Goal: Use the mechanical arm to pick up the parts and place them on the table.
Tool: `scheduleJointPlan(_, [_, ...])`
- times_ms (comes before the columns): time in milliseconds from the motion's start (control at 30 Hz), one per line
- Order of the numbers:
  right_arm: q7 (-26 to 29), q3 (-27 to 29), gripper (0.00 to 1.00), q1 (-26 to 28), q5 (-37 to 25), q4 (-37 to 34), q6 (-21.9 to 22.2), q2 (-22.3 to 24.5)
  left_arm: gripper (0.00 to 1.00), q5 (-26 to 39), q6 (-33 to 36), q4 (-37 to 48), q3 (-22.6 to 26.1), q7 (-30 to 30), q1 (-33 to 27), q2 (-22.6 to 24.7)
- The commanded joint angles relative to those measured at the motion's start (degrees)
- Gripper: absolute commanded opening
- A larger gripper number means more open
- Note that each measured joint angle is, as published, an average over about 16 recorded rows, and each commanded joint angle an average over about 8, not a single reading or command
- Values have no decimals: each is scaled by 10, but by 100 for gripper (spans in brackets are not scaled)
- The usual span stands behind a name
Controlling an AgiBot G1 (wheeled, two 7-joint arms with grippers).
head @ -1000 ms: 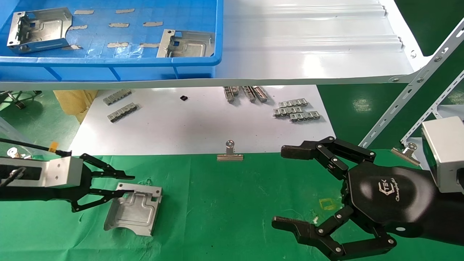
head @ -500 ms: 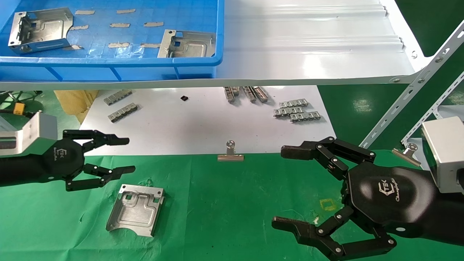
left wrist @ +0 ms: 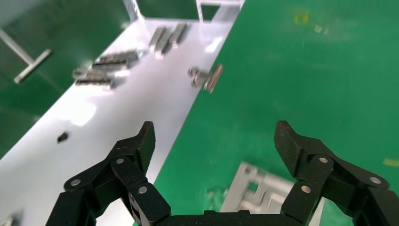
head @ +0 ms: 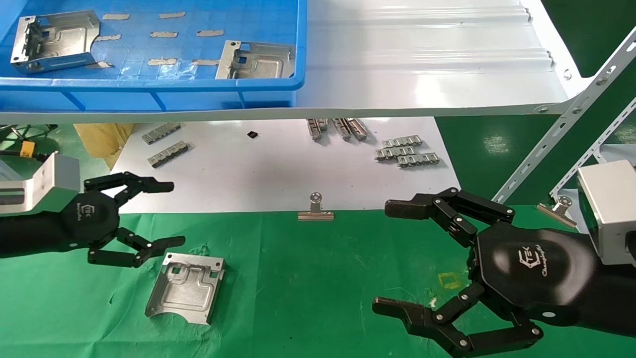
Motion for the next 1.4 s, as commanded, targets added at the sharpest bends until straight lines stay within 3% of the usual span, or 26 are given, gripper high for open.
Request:
scheduleJointPlan(33, [0,0,100,0,0,0,0,0,100,-3,-1,-12,-8,-8,8,-2])
scheduleJointPlan(1400, [0,0,100,0,0,0,0,0,100,-81,-41,-403,-252,-253,246,-52])
